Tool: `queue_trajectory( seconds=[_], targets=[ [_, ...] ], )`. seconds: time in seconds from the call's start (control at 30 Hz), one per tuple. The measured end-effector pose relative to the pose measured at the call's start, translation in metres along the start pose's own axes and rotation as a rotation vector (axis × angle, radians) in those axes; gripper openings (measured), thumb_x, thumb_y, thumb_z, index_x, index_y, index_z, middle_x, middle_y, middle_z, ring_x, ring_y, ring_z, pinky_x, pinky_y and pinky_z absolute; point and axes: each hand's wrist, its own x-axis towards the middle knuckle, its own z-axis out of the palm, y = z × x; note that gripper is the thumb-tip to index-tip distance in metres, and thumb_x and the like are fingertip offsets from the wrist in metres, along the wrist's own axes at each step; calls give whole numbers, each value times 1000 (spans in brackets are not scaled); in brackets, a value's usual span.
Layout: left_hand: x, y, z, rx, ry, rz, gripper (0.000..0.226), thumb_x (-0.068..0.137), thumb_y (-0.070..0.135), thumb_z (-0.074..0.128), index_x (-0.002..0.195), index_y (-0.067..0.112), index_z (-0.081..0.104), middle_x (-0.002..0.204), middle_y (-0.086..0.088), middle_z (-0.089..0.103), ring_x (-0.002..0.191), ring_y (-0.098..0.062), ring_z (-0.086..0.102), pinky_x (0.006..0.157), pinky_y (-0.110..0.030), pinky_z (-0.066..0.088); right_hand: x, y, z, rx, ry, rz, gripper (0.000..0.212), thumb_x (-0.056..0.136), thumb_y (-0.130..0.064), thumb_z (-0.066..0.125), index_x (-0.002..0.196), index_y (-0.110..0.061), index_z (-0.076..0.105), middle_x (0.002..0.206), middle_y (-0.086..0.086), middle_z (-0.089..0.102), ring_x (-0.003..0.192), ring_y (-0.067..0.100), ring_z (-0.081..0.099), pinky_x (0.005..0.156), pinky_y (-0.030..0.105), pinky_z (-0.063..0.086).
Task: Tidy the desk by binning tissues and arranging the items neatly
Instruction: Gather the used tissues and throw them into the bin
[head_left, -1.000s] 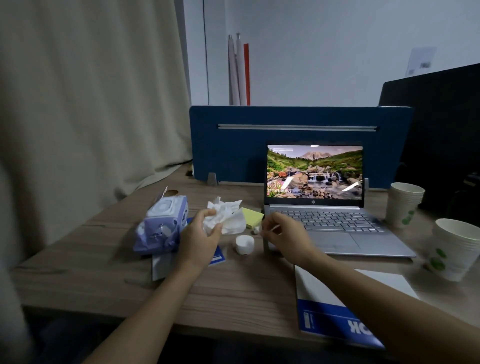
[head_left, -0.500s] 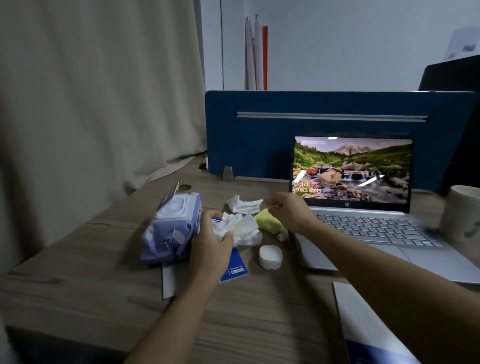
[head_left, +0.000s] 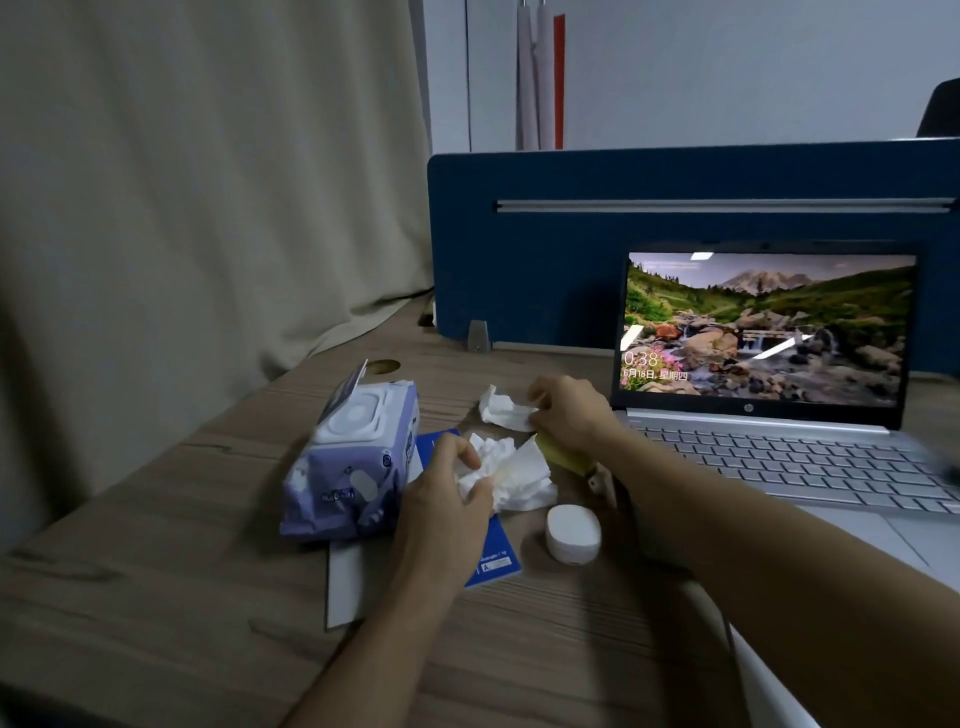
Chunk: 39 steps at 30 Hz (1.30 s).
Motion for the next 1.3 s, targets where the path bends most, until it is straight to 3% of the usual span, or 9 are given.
queue_trajectory(
  seconds=[0.13,0.23,0.4,0.57,0.7,0.87,1.03,1.2,1.3],
  targets=[
    [0,-3,1,0,2,11,20,90,21,64,88,28,45,71,6,57,64,14,57,33,-11,32,-10,2,-3,86,79,-39,13,90,-14,60,99,-19,68,101,3,69,90,20,62,78,38,55],
    [1,-3,1,18,22,41,21,89,18,65,89,24,45,72,8,54,67,20,53,38,-9,36,-24,2,-17,169,183,-108,11,90,-10,61,94,-18,67,92,-5,65,88,16,60,70,29,47],
    [-1,-1,0,15,4,44,19,90,17,63,84,25,47,70,4,57,63,12,56,39,-13,38,-61,0,-48,258,238,-189,10,90,-10,63,94,-19,68,90,-8,64,82,11,59,67,22,43],
    [-2,2,-1,10,-2,47,13,91,24,65,84,28,55,71,6,61,56,-1,57,40,-14,39,-104,-1,-69,332,207,-207,34,90,-5,63,74,-32,52,77,-12,60,70,5,59,52,18,48],
    [-4,3,-4,-33,4,31,9,93,40,59,87,33,58,77,14,63,65,3,58,46,-14,37,-129,-1,-73,290,174,-195,11,88,-5,65,85,-15,62,83,0,64,72,16,64,59,28,51],
    [-8,4,-9,-167,5,31,21,93,55,49,87,39,61,83,14,66,75,3,59,58,-20,38,-147,-6,-71,243,98,-234,11,85,-3,67,88,-14,69,93,-3,58,78,12,62,68,27,54],
    [-13,11,-14,-283,-80,95,44,73,77,49,93,40,61,100,18,65,84,16,58,60,-4,41,-150,-13,-60,192,66,-243,13,86,-5,68,91,-17,71,97,2,58,83,16,63,74,29,55],
    [-15,11,-14,-300,-147,96,27,75,63,67,94,47,57,105,17,63,81,9,62,56,-7,45,-145,-17,-52,309,132,-163,18,84,-9,70,85,-21,58,82,-2,65,75,19,64,64,33,54],
    [-14,9,-11,-244,-141,132,32,79,45,74,103,37,55,95,18,62,79,14,61,55,-6,45,-141,-20,-47,405,143,-134,25,82,-9,74,84,-22,53,79,1,66,66,14,65,58,30,56]
  ],
)
